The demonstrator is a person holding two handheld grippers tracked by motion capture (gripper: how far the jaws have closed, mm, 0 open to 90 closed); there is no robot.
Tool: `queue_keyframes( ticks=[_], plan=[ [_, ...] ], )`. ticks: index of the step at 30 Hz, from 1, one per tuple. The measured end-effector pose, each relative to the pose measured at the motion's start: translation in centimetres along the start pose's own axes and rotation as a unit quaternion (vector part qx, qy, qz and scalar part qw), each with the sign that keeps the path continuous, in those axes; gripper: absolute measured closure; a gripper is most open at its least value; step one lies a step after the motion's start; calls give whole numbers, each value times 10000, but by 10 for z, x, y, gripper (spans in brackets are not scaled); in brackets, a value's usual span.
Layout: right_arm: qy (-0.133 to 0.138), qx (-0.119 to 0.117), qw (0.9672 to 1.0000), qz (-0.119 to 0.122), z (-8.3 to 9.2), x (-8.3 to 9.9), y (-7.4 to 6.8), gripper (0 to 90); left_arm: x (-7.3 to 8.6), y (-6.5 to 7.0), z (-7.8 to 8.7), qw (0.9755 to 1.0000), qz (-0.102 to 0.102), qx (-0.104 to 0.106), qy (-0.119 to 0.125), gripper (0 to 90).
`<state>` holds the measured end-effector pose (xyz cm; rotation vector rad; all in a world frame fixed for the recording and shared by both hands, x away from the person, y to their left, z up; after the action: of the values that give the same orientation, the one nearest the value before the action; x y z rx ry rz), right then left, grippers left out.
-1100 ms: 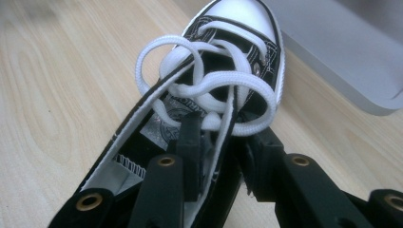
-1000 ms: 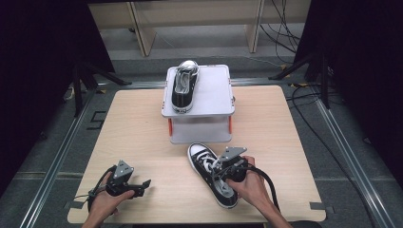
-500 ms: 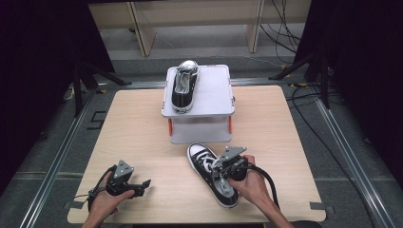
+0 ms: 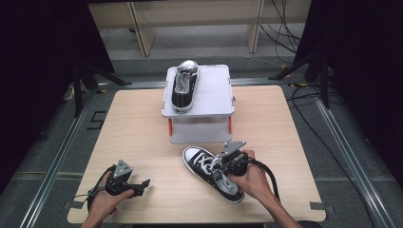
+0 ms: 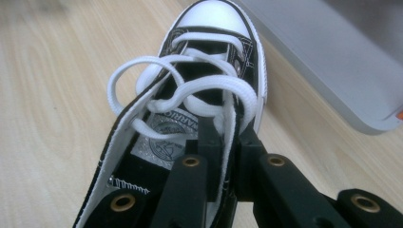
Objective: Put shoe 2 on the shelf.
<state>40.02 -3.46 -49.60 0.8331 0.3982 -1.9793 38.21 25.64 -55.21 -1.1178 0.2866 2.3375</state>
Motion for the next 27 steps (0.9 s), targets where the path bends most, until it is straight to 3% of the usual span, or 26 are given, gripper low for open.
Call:
queue_keyframes(
  ticks=[2,3,8,13,15,17,19,21,24,25,27],
  plan=[
    [-38,-66,10000,-44,3,-3,-1,861,0,1,0,10000,52,8,13,154],
    [-103,-72,9999,49,5,-5,1,862,-1,-1,0,10000,-79,15,5,154],
    [-126,-115,9997,158,20,-13,4,868,-1,-2,0,10000,-87,21,16,153],
    [-37,-207,9998,6,43,-21,8,871,1,0,-1,10000,59,0,-24,154],
    [-50,-168,9998,43,52,-25,10,872,0,-2,-2,9999,-159,34,-30,154],
    [-15,-96,9999,98,60,-29,14,872,0,-2,-2,9998,-195,38,-42,154],
    [-196,-113,9996,180,67,-32,17,872,0,-2,-2,9999,-148,28,-26,154],
    [-325,-57,9990,313,76,-40,20,872,0,1,-1,10000,77,23,-32,154],
    [-326,-91,9990,280,86,-52,19,872,1,0,-2,10000,49,33,-43,154],
    [-276,-106,9991,288,89,-56,20,872,0,-2,-2,9999,-88,41,-40,154],
    [-242,-141,9994,220,95,-63,23,872,1,-1,-1,10000,-56,43,-45,154]
  ],
)
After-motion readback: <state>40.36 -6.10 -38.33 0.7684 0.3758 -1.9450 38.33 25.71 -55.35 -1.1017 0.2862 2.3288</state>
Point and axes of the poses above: each handheld gripper's, and its own axes: z roughly backward along the jaws, x roughly out of its underside, y roughly to its right, the point moved 10 cm from there along -z, roughly forward along the jaws, and after that the axes turned 3 degrees about y, right-handed, at the moved point
